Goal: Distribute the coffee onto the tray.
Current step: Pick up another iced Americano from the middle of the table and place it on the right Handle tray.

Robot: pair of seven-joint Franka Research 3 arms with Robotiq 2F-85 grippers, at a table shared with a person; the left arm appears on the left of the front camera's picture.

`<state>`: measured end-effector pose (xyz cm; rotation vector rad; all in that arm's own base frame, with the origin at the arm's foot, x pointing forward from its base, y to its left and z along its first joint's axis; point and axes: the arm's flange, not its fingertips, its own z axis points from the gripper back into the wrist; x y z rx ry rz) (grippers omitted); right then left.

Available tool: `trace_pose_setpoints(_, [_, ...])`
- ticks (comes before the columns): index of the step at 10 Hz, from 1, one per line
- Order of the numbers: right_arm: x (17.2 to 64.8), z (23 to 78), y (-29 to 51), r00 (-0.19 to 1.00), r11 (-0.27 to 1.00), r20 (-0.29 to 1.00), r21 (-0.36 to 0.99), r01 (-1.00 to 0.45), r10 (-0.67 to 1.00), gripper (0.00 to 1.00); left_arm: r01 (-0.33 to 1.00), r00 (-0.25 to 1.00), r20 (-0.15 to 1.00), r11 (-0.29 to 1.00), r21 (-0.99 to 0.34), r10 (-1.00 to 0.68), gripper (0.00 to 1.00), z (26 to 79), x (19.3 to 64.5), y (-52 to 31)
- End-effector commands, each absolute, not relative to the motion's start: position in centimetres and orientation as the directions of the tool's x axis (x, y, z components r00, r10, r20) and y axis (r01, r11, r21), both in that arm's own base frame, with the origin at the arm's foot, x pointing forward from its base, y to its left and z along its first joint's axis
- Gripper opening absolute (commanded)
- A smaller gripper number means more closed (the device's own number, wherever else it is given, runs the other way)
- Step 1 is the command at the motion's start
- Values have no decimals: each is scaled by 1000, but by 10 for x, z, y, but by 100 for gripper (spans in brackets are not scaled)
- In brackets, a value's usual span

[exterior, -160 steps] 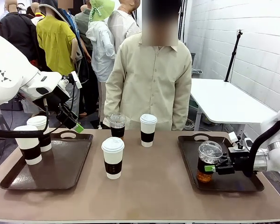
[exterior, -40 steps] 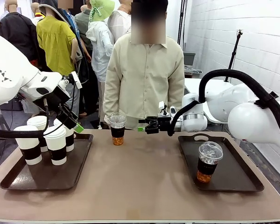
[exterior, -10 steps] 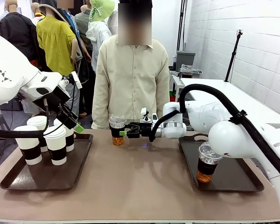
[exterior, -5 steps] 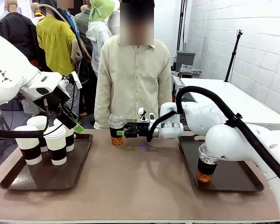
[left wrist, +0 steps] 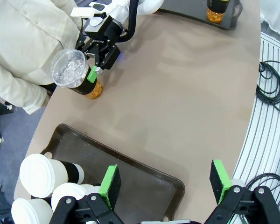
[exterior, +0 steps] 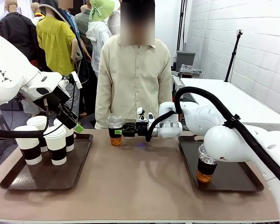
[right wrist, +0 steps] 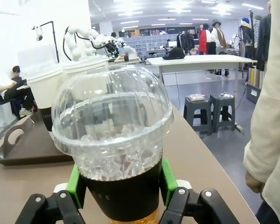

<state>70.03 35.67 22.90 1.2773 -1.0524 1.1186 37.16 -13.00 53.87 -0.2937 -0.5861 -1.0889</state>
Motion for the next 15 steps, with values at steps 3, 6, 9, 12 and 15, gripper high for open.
trace_pose_setpoints(3, [705,230,361,186,-34,982,187,-982,34,74,897,331,587,439,46,-739,100,539,373,-128])
trace_pose_setpoints(6, [703,234,357,194,-44,981,194,-980,19,74,897,331,587,439,46,-739,100,539,373,-128])
trace_pose_setpoints(9, [702,233,357,176,-71,984,177,-982,21,57,897,331,587,439,46,-739,100,539,373,-128])
trace_pose_setpoints(12, [700,234,355,176,-72,984,176,-982,16,57,897,331,587,439,46,-739,100,539,373,-128])
trace_pose_setpoints(15, [701,258,338,177,-48,984,178,-983,14,57,897,331,587,439,46,-739,100,539,373,-128])
